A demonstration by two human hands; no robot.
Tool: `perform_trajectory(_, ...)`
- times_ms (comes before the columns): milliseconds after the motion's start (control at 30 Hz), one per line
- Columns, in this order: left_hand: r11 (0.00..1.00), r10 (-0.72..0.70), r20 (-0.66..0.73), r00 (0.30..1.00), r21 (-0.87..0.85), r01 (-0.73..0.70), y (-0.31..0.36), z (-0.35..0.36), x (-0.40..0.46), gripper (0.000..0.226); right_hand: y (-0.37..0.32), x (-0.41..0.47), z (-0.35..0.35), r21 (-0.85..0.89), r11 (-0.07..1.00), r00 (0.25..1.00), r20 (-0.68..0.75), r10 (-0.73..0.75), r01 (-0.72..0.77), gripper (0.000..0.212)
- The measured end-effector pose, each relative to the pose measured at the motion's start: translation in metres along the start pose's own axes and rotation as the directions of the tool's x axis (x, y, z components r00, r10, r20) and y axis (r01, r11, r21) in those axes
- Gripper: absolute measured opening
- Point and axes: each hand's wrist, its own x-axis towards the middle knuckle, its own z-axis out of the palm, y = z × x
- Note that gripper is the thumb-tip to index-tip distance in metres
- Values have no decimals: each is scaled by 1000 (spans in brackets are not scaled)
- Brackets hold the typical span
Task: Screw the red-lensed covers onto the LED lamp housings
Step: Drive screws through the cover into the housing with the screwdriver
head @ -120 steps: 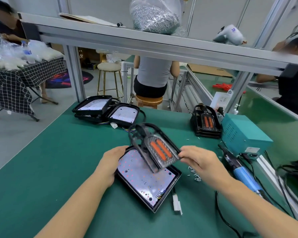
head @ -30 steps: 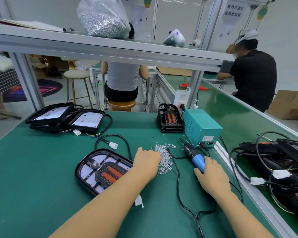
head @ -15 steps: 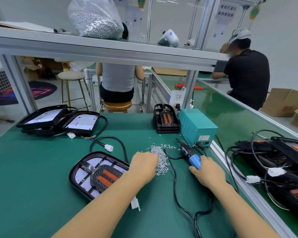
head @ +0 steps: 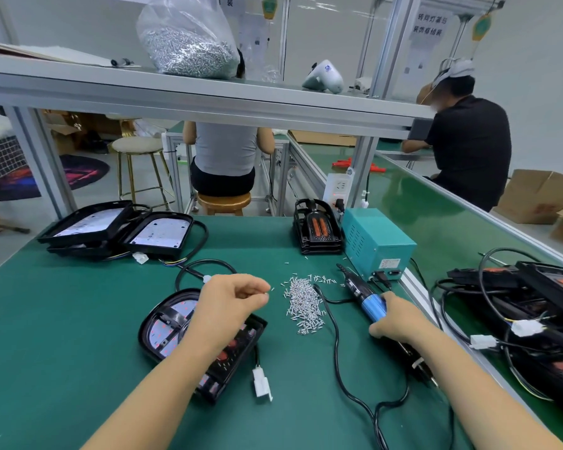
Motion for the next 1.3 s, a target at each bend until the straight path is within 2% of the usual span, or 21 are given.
perform_trajectory(167,990,-81,-83,993,-122,71,-8,-24,-16,23,-3,1,5,35,997,997,-39,69,-68,42)
perform_trajectory(267,978,-127,-130,983,-181,102,-16,-42,-27,18,-3,2,7,58,996,996,-60,71,-68,37)
perform_trajectory(367,969,-123,-165,979,-235,82,-27,-56,-37,25,0,3,8,126,991,995,-79,63,-53,33)
perform_trajectory(500,964,-137,-247,959,-254,73,-40,-67,-47,30,2,-5,-2,360,933,997,-57,42,-19,36)
perform_trajectory(600,961,-157,-282,946,-263,81,-48,-68,-54,38,0,-17,-12,448,893,999,29,24,-34,19)
perform_trajectory(700,960,-171,-300,939,-265,90,-51,-68,-55,31,-3,-28,-26,582,813,999,41,-35,5,17)
perform_trajectory(800,956,-177,-292,940,-280,93,-47,-66,-52,21,-11,-43,-44,763,643,992,22,-127,65,25)
perform_trajectory(867,949,-169,-282,945,-307,78,-42,-63,-50,19,-22,-55,-53,892,438,982,-27,-186,107,34)
perform_trajectory(933,927,-168,-253,953,-368,65,-35,-58,-50,17,-34,-66,-61,970,187,965,-106,-241,153,41)
perform_trajectory(1033,879,-185,-196,963,-472,73,-24,-52,-53,17,-53,-83,-65,977,-89,935,-212,-284,194,26)
perform_trajectory(1167,818,-205,-122,971,-566,101,-16,-46,-61,21,-78,-102,-59,923,-329,914,-298,-274,202,18)
perform_trajectory(1300,795,-240,-84,967,-588,146,-14,-41,-66,18,-103,-123,-52,827,-534,886,-368,-282,173,14)
